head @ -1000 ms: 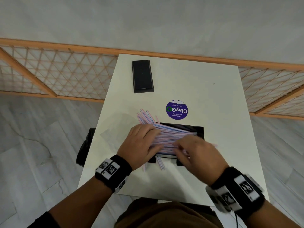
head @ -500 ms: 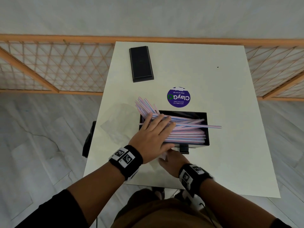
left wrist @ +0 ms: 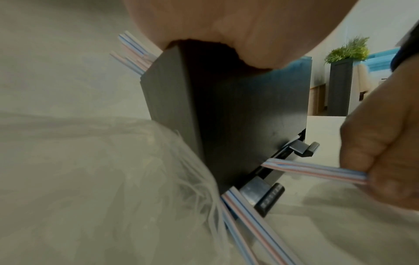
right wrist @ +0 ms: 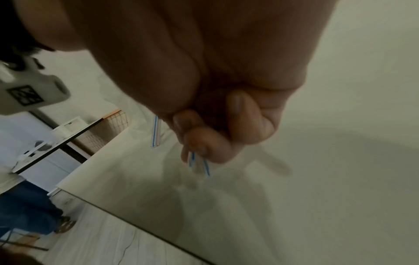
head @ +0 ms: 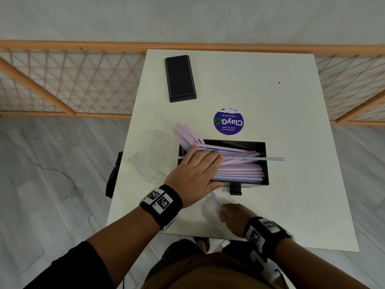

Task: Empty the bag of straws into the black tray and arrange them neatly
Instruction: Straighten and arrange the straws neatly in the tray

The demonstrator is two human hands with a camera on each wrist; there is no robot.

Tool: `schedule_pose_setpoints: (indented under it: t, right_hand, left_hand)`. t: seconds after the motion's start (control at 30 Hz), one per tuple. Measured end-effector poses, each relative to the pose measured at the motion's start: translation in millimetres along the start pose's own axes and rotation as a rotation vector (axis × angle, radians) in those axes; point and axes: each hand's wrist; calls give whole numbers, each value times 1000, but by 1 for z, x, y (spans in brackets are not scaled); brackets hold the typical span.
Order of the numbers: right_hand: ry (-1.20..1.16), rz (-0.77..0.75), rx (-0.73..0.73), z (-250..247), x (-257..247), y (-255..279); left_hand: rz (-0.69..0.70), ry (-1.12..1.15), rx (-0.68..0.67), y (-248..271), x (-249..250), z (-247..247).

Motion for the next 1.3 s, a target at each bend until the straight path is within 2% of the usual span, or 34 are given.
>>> schedule_pose_setpoints:
  t: [0.1,0.23,0.33,0.47,0.53,0.63,0.7,0.77,0.97,1.03,1.2,1.3]
  right_hand:
    - [215,-4,-61,-16,15,23]
    - [335,-27,-126,-43,21,63]
    - [347,-59,-65,-73,20,96]
    - [389,-92,126,-124,10,125]
    - [475,-102,235,-148,2,126]
    - [632,-91,360,-174,-15,110]
    - [690,-86,393,-185,-27,94]
    - [733,-108,386,-191,-42,80]
    - [776,-172,370,-187,-77,50]
    - [730,-181,412,-181,-75,43]
    - [604,-218,644,-171,-56,36]
    - [549,-233,615,-165,-43,35]
  left_hand:
    - [-3,0,-9,-1,0,-2]
    - [-18,23,18,-1,0,-2]
    - [-55,106,44,-3,-1,-4]
    - [-124,383,109,-6,-13,-17]
    - [-207,483,187,-6,-21,-27]
    - [-449,566,278,1,-32,-41]
    - [-591,584,319,5,-37,-46]
    - [-656,616,361,5,-39,-50]
    - [-676,642,433,-3,-30,-52]
    - [-664,628,392,-2,-31,-46]
    - [-627,631,284,3,-26,-38]
    - [-607,645,236,3,-20,-35]
Point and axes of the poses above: each hand's wrist, its own y-axis away from the middle knuckle, its own z-axis out of the palm, x = y × z, and after that the axes turned 11 degrees about x, right-handed
